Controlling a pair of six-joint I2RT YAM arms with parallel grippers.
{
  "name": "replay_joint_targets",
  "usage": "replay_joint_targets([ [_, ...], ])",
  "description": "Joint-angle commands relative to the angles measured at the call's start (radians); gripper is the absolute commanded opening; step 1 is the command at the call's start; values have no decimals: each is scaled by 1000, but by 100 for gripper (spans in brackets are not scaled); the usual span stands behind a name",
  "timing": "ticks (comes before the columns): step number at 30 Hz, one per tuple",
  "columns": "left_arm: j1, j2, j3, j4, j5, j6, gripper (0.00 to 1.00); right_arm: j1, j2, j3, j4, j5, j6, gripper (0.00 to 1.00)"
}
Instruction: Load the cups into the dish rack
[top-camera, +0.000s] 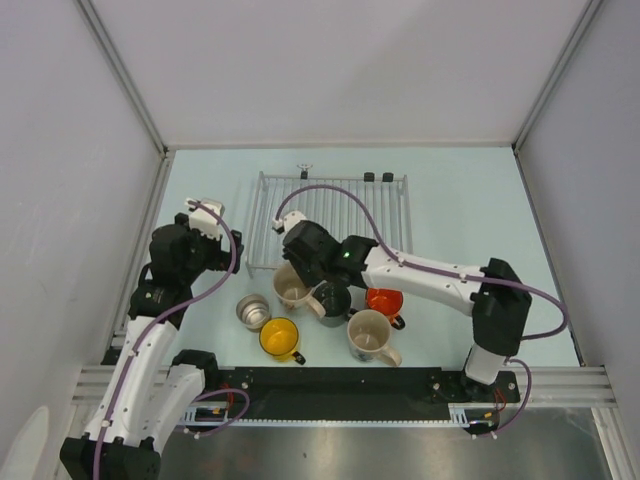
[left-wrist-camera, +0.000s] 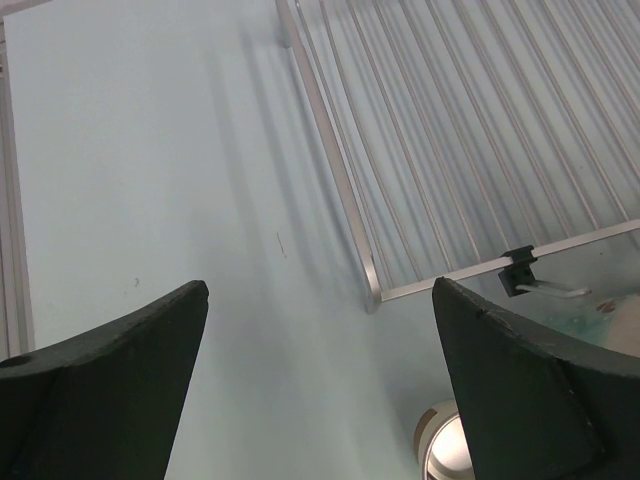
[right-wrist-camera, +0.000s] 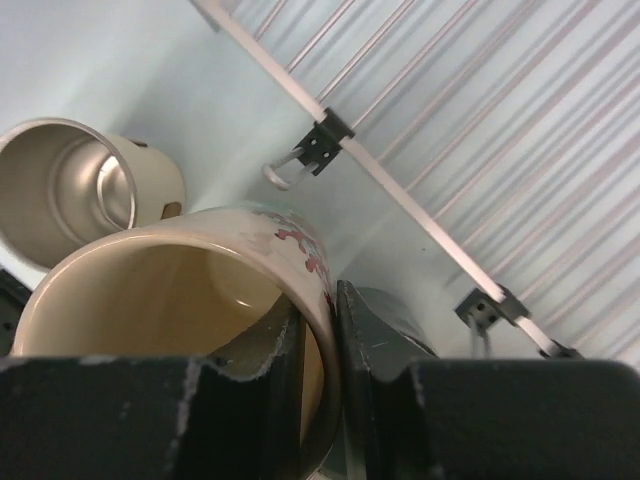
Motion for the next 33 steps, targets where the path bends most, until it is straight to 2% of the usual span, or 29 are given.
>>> replay_joint_targets([
  [1, 11, 8, 54, 48, 61, -20, 100, -65, -200, 84, 68, -44, 31, 0],
  [7, 22, 20, 61, 80, 163, -42, 100, -224, -343, -8, 216, -287, 144, 0],
  [11, 74, 8, 81, 105, 356, -69, 100, -356, -443, -161, 428, -521, 293, 0],
  [13, 92, 9, 104, 117, 438, -92, 100, -407, -481, -262, 609, -597, 410, 0],
  [14, 105, 15, 112, 118, 546, -99, 100, -445, -486, -288, 655, -656, 452, 0],
  [16, 140, 31, 137, 128, 631, -120, 100, -479, -492, -340, 784, -704, 547, 0],
  [17, 157, 49, 147, 132, 724, -129, 100, -500, -491, -356, 825, -739, 577, 0],
  [18, 166, 67, 166, 137, 769, -141, 100, -504, -491, -370, 905, -746, 603, 0],
  [20, 197, 130, 186, 167, 876, -210, 100, -507, -475, -393, 960, -758, 658, 0],
  [22, 215, 175, 198, 216, 1056, -331, 100, -507, -460, -411, 1058, -778, 716, 0],
  [24, 227, 244, 178, 363, 1200, -440, 100, -510, -434, -430, 1160, -790, 760, 0],
  [26, 227, 282, 172, 449, 1248, -522, 100, -511, -412, -439, 1236, -802, 807, 0],
  [33, 224, 373, 201, 468, 1424, -567, 100, -510, -334, -440, 1367, -815, 875, 0],
])
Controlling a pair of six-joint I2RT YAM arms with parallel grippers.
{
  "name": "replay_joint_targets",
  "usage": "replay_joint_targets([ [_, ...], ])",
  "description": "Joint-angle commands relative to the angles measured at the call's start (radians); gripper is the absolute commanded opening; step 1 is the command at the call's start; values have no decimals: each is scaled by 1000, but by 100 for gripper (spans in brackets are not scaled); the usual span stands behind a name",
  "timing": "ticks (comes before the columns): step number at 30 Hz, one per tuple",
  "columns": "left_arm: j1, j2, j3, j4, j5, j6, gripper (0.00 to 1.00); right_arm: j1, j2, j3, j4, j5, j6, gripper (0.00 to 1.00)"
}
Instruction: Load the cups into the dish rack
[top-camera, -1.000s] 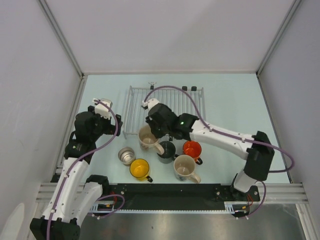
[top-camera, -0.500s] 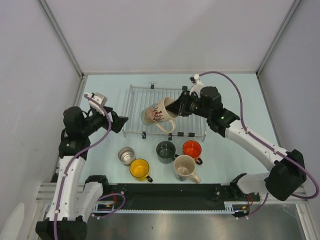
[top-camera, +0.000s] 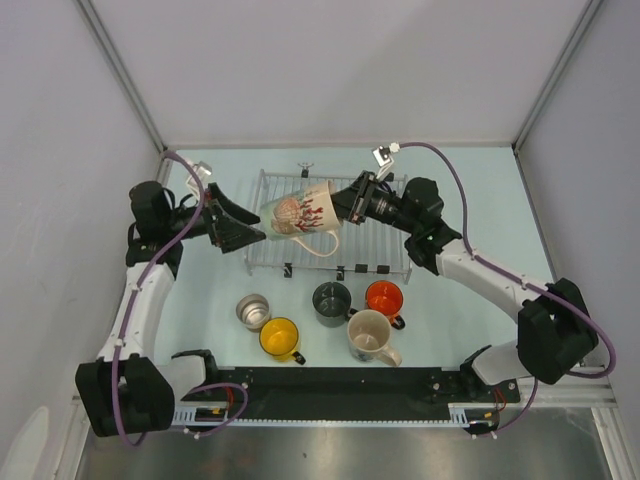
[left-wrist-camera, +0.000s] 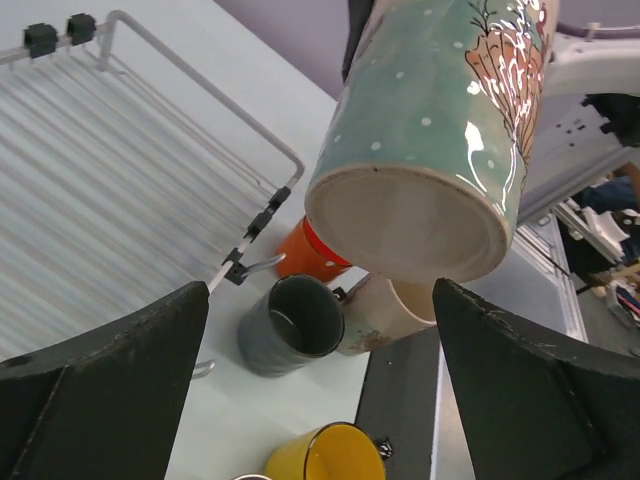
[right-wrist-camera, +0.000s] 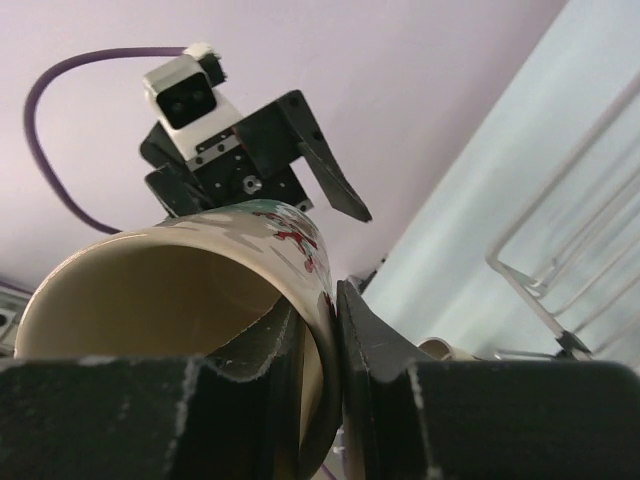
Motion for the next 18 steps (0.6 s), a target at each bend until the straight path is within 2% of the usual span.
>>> replay_joint_targets([
  [1, 5, 12, 38, 82, 242, -67, 100, 0, 34, 20, 299, -44, 128, 0],
  [2, 3, 12, 40, 51, 254, -53, 100, 0, 45, 18, 328, -46, 134, 0],
  [4, 5, 17, 69, -45, 302, 86, 100, -2, 77, 15, 365, -55, 162, 0],
  [5, 5, 36, 95, -295, 376, 208, 100, -4, 89, 12, 403, -56, 170, 0],
  [6, 6, 46, 142, -402, 377, 370, 100, -5, 98, 10, 421, -59, 188, 0],
  [18, -52, 53, 129, -435, 375, 432, 100, 3, 241, 18, 599, -79, 285, 0],
])
